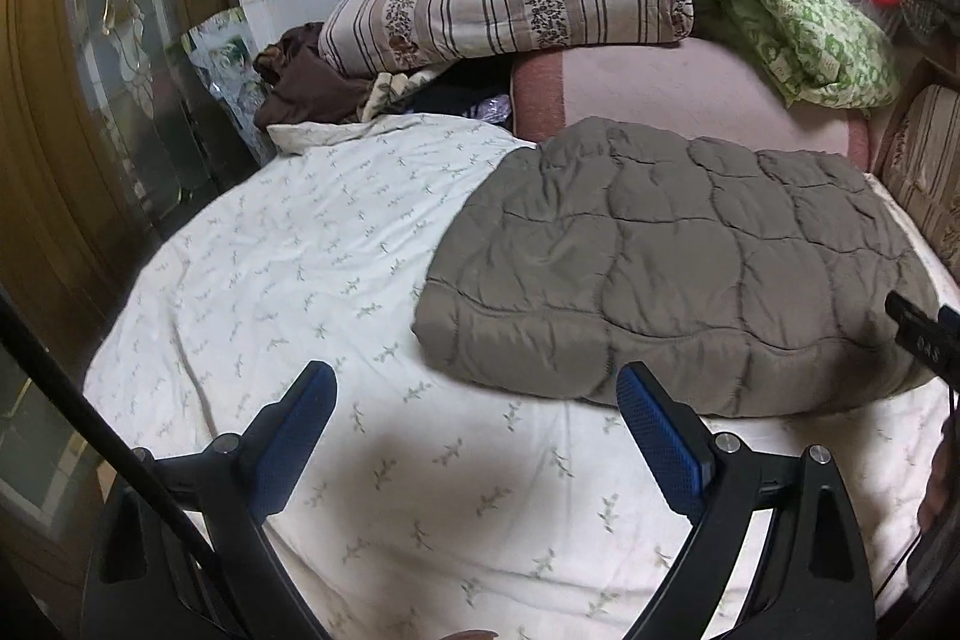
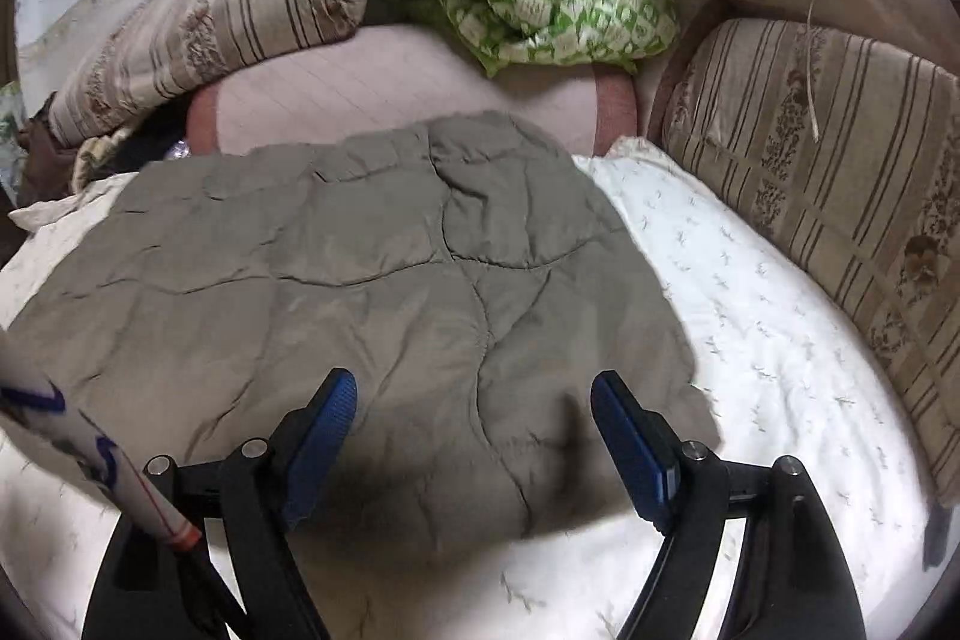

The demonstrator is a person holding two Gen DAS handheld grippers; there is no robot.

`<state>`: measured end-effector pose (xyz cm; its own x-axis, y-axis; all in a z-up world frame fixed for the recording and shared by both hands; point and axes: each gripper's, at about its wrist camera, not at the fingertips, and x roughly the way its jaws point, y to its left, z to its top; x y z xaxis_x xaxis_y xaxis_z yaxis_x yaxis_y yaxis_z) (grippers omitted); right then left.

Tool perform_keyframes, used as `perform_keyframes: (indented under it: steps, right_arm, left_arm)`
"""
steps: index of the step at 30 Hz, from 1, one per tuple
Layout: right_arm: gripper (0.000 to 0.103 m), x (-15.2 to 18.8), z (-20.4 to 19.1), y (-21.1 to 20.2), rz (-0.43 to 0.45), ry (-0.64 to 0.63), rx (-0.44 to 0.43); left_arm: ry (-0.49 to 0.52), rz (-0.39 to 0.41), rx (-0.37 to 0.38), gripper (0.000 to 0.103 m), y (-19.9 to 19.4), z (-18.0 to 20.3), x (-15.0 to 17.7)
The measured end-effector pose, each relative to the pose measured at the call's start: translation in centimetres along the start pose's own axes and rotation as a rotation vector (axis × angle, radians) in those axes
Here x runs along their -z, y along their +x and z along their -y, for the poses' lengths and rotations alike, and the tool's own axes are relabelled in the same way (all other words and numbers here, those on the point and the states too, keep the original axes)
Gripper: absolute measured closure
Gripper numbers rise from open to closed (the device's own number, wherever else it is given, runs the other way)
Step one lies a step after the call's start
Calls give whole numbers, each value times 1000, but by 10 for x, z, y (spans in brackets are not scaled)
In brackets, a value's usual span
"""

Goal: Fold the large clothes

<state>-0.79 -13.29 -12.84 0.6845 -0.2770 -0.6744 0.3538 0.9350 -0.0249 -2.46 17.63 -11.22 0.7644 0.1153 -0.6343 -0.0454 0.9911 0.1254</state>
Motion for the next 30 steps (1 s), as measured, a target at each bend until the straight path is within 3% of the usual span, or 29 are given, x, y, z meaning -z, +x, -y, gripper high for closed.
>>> perform_keyframes:
  steps: [6, 21, 30]
  right_arm:
    - [18, 25, 6, -39, -22, 2, -27]
    - [18, 103, 15, -98, -73, -19, 24]
    - [18, 117, 13, -127, -85, -41, 18]
  left_arm:
    - [2, 6, 40, 9, -21, 3, 10]
    - [17, 6, 110, 9, -56, 7, 26]
    - [1, 135, 100, 9, -97, 6, 36]
